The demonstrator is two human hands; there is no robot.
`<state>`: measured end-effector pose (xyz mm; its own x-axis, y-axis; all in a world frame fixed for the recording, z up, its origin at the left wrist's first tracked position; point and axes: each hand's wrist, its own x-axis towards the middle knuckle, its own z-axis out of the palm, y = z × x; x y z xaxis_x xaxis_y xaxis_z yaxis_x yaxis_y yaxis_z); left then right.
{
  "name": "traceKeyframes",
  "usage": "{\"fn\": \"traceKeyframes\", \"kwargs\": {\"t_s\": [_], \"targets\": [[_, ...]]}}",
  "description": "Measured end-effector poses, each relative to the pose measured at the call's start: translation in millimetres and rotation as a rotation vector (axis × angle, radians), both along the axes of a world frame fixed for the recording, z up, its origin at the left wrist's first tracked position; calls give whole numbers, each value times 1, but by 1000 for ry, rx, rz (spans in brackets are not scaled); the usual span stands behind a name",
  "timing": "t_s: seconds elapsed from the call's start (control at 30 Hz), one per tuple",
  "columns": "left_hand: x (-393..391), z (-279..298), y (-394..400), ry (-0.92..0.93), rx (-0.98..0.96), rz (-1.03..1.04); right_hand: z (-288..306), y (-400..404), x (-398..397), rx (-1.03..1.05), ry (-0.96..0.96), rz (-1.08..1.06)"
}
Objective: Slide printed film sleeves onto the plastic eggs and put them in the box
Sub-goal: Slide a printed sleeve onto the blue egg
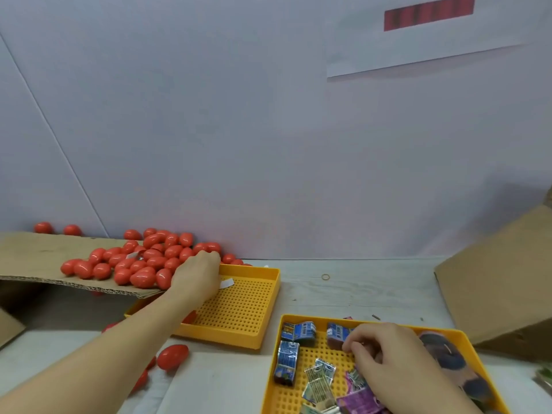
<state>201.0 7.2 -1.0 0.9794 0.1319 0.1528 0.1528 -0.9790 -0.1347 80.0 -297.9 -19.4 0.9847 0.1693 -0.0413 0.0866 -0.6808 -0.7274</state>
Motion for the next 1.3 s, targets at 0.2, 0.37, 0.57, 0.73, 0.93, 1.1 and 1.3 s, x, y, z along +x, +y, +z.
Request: {"fn": "traceKeyframes", "kwargs": {"t_s": [0.2, 0.37, 0.57, 0.73, 0.93, 1.1, 1.3], "targets": [[-21, 21, -47, -256, -487, -148, -2, -4, -2, 63, -44, -19], [-56, 25, -116, -98, -1351, -29, -4, -3, -5, 72, -68, -4], [-100, 32, -154, 51, -2348, 12, 0, -7, -6, 120, -124, 1], [-119, 17, -151, -79, -2603, 91, -1, -3, -7, 78, -105, 64], [-109, 7, -136, -100, -2517, 40, 13, -12, -12, -17, -24, 181], [-100, 1, -144, -142, -2503, -27, 23, -14, -14, -123, 157, 268], [-98, -7, -146, -163, -2406, -126, 20, -12, -12, -141, 185, 276]]}}
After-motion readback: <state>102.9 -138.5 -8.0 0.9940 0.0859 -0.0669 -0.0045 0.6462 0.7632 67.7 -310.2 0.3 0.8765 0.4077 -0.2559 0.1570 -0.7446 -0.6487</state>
